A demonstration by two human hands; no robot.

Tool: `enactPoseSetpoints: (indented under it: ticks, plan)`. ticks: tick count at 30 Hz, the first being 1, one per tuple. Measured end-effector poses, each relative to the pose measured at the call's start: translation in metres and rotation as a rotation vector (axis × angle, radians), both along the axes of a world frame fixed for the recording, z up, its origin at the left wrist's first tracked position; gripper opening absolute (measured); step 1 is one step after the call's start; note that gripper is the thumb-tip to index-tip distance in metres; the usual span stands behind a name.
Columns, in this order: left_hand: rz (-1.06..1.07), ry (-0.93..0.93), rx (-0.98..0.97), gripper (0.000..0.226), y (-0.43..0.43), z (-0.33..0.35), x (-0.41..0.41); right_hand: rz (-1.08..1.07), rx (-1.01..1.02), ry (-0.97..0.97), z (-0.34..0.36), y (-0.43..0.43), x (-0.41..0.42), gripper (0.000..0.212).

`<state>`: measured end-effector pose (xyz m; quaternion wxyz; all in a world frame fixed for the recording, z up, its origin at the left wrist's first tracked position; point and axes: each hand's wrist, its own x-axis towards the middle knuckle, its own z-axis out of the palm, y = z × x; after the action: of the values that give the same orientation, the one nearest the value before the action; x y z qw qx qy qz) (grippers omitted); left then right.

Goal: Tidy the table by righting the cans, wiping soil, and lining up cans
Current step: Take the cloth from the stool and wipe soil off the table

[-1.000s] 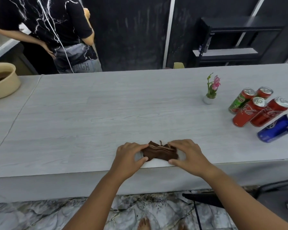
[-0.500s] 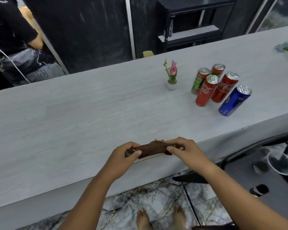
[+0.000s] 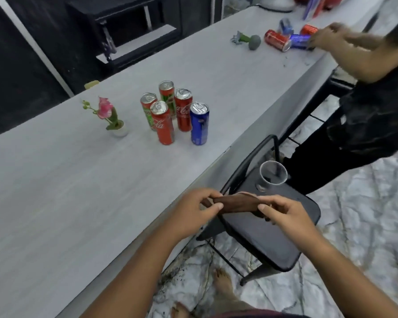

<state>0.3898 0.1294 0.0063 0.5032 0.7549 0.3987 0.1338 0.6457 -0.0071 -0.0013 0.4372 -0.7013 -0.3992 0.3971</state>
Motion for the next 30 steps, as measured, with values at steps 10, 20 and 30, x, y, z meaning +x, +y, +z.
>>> enactPoseSetpoints:
  ticks: [10, 20, 30]
  plan:
    - [-0.429, 0.330, 0.195, 0.018, -0.024, -0.075, 0.149, -0.320, -0.238, -0.072, -0.074, -0.089, 0.063, 0.017]
    - [-0.520, 0.569, 0.168, 0.044, -0.043, -0.127, 0.171, -0.198, -0.502, -0.329, -0.144, -0.114, 0.057, 0.019]
    - [-0.190, 0.215, 0.245, 0.042, -0.039, -0.054, 0.121, -0.107, -0.139, -0.355, -0.075, -0.054, 0.032, 0.032]
